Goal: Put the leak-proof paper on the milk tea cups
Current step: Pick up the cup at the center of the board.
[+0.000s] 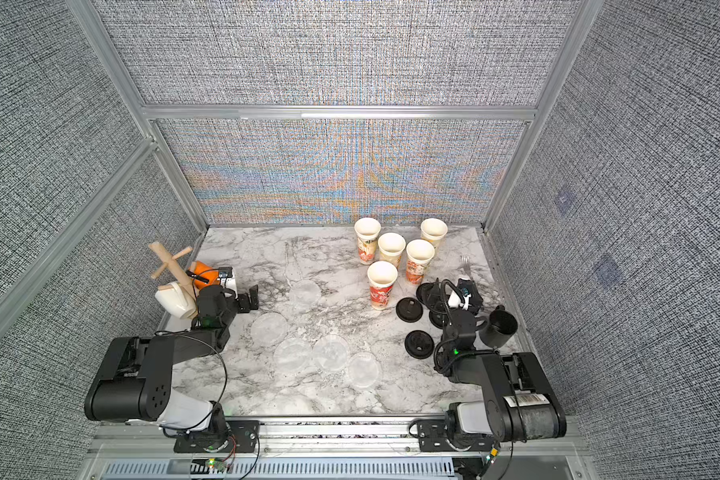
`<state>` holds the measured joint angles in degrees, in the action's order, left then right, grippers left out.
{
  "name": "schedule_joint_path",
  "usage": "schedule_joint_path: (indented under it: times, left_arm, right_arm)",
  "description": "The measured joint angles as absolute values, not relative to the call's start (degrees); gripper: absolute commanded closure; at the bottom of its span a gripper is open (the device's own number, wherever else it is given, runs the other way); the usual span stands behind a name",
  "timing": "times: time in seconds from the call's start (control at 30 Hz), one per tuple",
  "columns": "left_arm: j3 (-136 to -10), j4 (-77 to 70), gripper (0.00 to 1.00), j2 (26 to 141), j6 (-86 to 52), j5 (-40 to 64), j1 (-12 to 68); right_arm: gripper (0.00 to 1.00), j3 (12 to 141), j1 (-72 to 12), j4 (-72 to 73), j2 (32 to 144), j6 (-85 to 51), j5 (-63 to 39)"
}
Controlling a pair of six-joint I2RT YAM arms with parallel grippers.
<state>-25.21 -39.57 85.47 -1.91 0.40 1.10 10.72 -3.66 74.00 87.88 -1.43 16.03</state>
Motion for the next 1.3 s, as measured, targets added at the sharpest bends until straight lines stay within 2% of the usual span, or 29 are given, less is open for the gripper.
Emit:
schedule_joint_path:
  times: [1.17, 1.3]
  left_arm:
    - [-25.2, -39.4, 0.00, 85.5, -1.7, 0.4, 1.1]
    - [-25.2, -39.4, 0.00, 85.4, -1.7, 0.4, 1.1]
  right_arm:
    - [0.02, 10.7, -3.7, 74.3, 87.9, -1.4, 16.0]
    - [0.07, 10.7, -3.3, 74.2, 87.7, -1.5, 15.8]
